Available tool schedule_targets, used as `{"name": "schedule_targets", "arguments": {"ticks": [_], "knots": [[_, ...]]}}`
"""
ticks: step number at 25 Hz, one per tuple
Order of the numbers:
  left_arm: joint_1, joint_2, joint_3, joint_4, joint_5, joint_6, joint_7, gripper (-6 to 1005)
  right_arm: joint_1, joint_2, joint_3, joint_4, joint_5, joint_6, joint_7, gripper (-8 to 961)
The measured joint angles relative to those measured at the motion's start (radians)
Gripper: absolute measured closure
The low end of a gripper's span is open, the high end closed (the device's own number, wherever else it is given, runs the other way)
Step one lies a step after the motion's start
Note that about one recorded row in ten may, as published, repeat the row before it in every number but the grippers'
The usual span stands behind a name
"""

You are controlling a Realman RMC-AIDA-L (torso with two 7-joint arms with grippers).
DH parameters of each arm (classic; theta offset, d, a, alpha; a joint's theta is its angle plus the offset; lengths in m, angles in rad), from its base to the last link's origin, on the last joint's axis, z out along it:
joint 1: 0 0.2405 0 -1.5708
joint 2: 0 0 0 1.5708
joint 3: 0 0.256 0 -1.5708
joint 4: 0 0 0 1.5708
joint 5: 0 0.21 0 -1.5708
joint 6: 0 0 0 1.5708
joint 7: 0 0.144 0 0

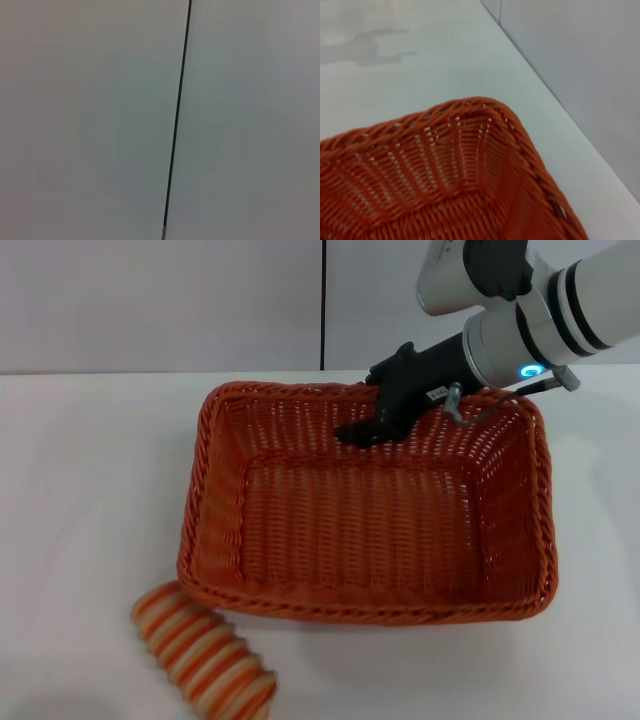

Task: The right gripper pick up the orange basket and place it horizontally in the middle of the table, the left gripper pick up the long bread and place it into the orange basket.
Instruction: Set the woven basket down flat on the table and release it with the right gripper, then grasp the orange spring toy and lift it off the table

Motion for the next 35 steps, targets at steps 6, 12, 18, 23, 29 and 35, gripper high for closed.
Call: {"name": "schedule_targets", "arguments": {"ticks": [6,12,18,23,29,35], "knots": [[-0.002,0.0,0.0,0.0,0.0,-0.001,0.0,222,-0.009,0.001,0.0,-0.006,0.02,-0.001,-0.004,438],[-0.004,0.0,0.0,0.0,0.0,-0.004,0.0,223,-0.019,-0.001,0.0,-0.027,0.02,0.002,0.02,344],[-0.005,0.004,0.0,0.003,0.0,-0.005,0.0,225,-0.097,-0.002,-0.006,-0.206,0.012,0.048,0.093,345],[-0.009,0.005,-0.001,0.01,0.0,0.0,-0.004,226,-0.166,-0.004,-0.022,-0.35,0.009,0.074,0.17,346],[-0.002,0.008,0.02,0.045,0.008,0.053,-0.012,227,-0.36,0.0,-0.04,-0.734,0.033,0.12,0.294,347],[0.022,0.015,0.163,0.185,0.022,0.096,-0.174,228,-0.655,0.0,-0.048,-0.976,0.249,-0.002,0.291,348]]}}
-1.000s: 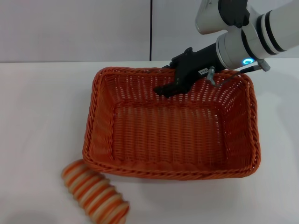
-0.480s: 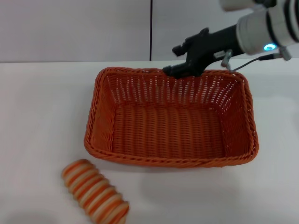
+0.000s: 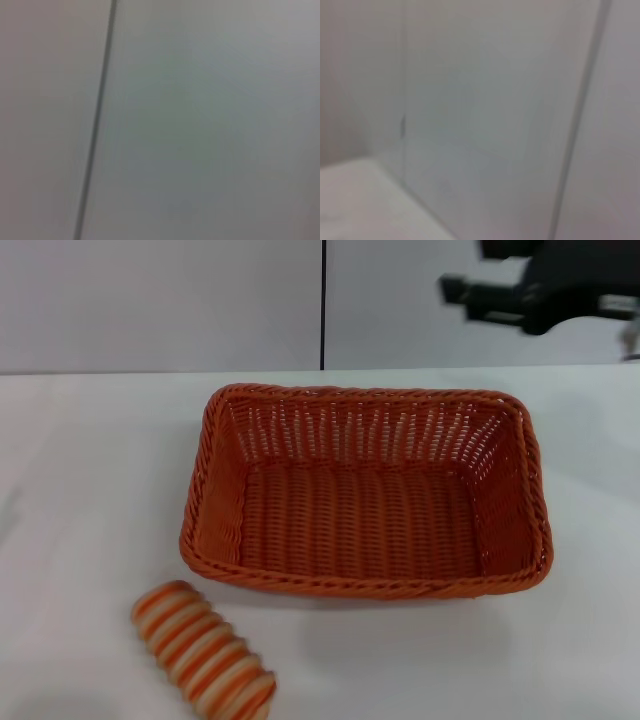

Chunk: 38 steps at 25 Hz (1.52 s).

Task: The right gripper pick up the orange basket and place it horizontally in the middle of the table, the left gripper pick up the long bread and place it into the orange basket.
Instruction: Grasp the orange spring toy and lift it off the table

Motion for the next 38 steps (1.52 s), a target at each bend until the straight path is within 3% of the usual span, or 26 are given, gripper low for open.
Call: {"name": "schedule_targets", "arguments": {"ticks": [5,9,12,20,23,25,29,31,38], "knots": [[0.012,0.0,0.027,0.17,0.101,0.021,-0.174,229,-0.215,0.001,0.016,-0.011,0.246,-0.093,-0.14,349],[-0.005,0.004,0.027,0.342,0.25,0.03,-0.4,230,-0.32,0.002,0.049,0.065,0.459,-0.099,-0.28,347],[-0.044,0.006,0.028,0.455,0.385,0.033,-0.546,230,-0.366,0.001,0.088,0.201,0.652,-0.073,-0.408,347],[-0.205,-0.007,0.041,0.689,0.779,0.083,-0.832,221,-0.35,-0.001,0.289,0.567,0.891,0.141,-0.522,347],[-0.218,-0.007,0.052,0.699,0.811,0.087,-0.849,219,-0.347,-0.001,0.365,0.647,0.905,0.219,-0.533,348],[-0.267,0.006,0.136,0.724,0.948,0.091,-0.942,219,-0.347,0.0,0.412,0.689,0.906,0.264,-0.535,348],[-0.289,0.009,0.178,0.728,1.015,0.09,-0.981,219,-0.339,0.001,0.491,0.761,0.908,0.327,-0.546,348],[-0.332,-0.006,0.219,0.717,1.116,0.085,-0.999,220,-0.332,0.001,0.513,0.789,0.908,0.346,-0.552,348],[-0.374,-0.001,0.22,0.614,1.13,0.08,-1.024,220,-0.308,0.0,0.526,0.839,0.901,0.355,-0.571,348]]}}
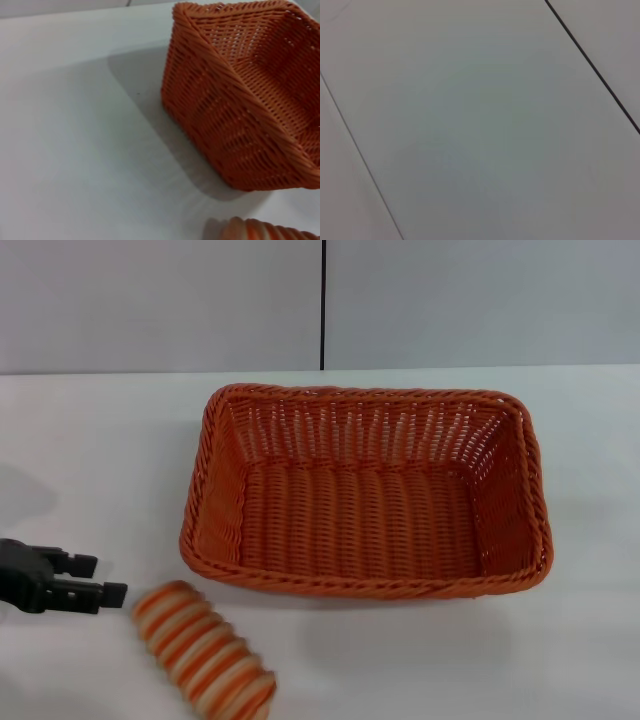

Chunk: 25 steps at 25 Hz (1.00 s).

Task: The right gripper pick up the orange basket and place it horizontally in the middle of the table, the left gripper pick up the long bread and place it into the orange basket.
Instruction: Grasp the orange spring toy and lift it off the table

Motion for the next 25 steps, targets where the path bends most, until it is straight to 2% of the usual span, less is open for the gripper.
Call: {"name": "schedule_targets", "arguments": {"ticks": [5,25], "knots": [[-0.004,-0.006,0.026,-0.054,0.002,-0.02,0.006,219,0.018,-0.002,0.002,0.011,-0.021,0.003,-0.004,348],[-0.018,-0.009,0.055,-0.161,-0.009,-0.058,0.037,228,0.04,-0.006,0.025,0.041,-0.06,-0.004,-0.003,347]]}}
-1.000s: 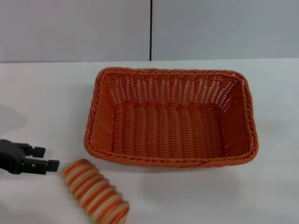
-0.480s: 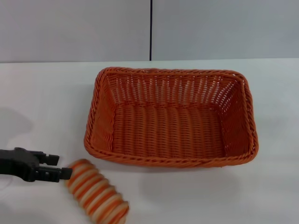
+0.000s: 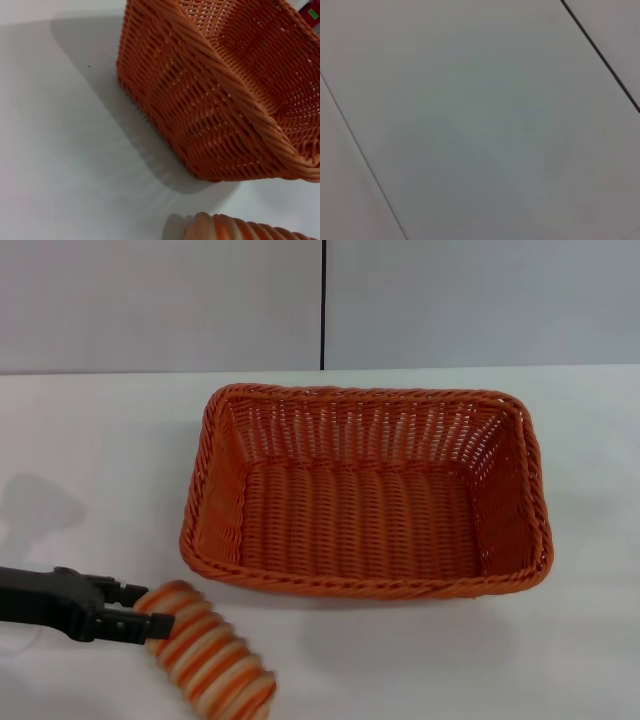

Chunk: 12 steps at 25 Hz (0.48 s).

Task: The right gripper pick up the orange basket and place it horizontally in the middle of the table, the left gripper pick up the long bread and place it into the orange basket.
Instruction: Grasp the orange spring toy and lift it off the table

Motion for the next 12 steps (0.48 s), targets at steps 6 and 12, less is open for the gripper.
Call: {"name": "schedule_targets", "arguments": {"ticks": [6,12], "knots": [[-0.002,-0.001,0.002,-0.021,0.0,-0.029,0.006,231,0.005,0.0,0.013,0.018,-0.017,0.0,0.0,347],[-0.008,-0.002,0.0,-0.034,-0.001,-0.05,0.012,234,0.007,0.0,0.015,0.021,-0.018,0.0,-0.001,347]]}}
